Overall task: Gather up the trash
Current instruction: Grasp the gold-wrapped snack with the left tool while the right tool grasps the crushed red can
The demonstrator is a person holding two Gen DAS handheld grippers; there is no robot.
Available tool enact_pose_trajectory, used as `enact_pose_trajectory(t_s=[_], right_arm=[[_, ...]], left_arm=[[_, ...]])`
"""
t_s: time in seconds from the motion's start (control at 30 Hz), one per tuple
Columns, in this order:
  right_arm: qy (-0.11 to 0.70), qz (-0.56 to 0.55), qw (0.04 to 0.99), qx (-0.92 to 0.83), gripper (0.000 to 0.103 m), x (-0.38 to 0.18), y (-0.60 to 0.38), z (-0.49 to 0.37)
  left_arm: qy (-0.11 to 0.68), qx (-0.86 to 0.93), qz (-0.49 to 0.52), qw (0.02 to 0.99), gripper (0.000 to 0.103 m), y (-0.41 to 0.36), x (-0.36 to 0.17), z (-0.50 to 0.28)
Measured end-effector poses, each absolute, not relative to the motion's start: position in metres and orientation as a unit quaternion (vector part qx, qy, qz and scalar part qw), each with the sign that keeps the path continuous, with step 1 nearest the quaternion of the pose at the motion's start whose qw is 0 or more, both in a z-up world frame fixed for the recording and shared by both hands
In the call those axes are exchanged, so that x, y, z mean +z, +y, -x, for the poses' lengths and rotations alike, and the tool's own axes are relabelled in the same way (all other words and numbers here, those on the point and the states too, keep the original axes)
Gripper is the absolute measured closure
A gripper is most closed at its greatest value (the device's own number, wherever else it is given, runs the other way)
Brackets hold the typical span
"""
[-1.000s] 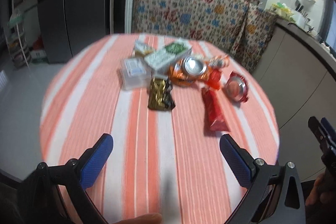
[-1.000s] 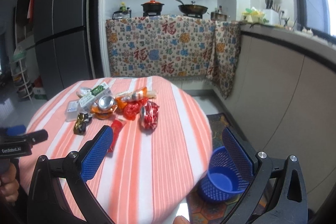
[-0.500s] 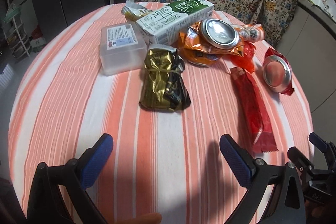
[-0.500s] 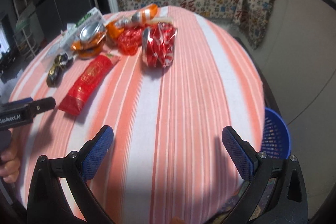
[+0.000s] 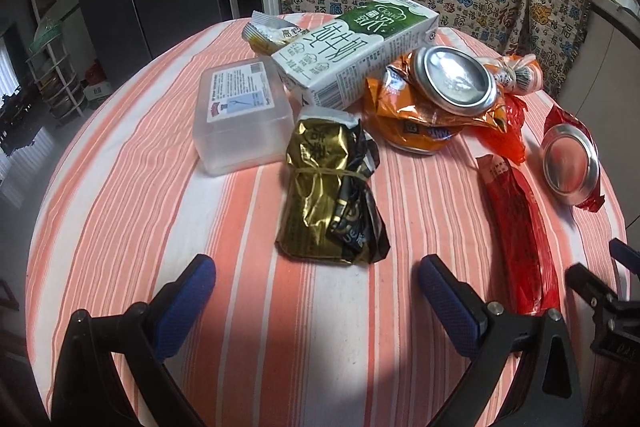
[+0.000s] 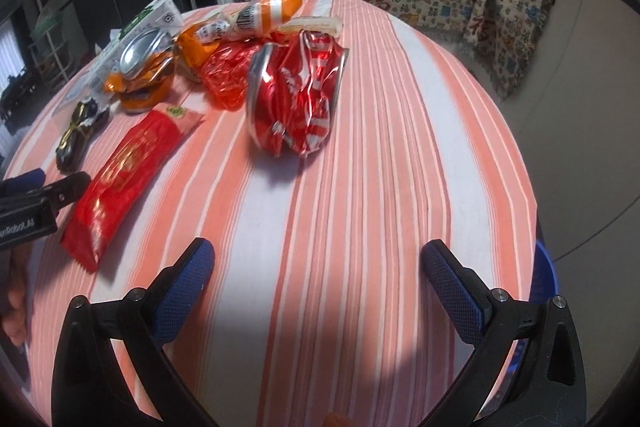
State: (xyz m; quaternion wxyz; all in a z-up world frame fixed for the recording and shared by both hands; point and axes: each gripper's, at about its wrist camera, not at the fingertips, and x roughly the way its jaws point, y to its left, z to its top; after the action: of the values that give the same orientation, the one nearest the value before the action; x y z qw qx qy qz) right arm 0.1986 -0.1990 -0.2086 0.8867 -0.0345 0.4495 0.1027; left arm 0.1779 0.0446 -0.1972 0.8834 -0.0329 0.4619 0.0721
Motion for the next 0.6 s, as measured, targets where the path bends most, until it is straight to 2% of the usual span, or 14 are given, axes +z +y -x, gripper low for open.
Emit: enact_pose_trajectory(t_s=[0.17,0.27,0.37,0.47,0.53,0.6], right_arm=[[0.457,0.038,0.881,0.113,0.000,-0.204,-0.200,-0.211],[0.436,0.002,0.887,0.154,0.006,-0.190,-0.211,-0.214],[0.435,-0.034,0.881,0.181,0.007,-0.180,-0.219,-0.227],[0.442,-0.019,0.878,0.183,0.009,-0.175,-0.216,-0.246],[0.448,-0.019,0.874,0.189,0.012,-0.175,-0.214,-0.259],[0.457,-0.031,0.868,0.195,0.014,-0.175,-0.214,-0.269]], left_arm=[[0.469,0.016,0.055,0.881,0.000,0.053,-0.192,-0.180],[0.460,-0.031,0.104,0.882,0.000,0.070,-0.184,-0.189],[0.465,-0.041,0.086,0.880,0.003,0.069,-0.182,-0.205],[0.471,-0.057,0.081,0.877,0.017,0.068,-0.183,-0.219],[0.473,-0.039,0.077,0.877,0.020,0.066,-0.182,-0.222],[0.474,-0.039,0.070,0.877,0.028,0.062,-0.181,-0.226]])
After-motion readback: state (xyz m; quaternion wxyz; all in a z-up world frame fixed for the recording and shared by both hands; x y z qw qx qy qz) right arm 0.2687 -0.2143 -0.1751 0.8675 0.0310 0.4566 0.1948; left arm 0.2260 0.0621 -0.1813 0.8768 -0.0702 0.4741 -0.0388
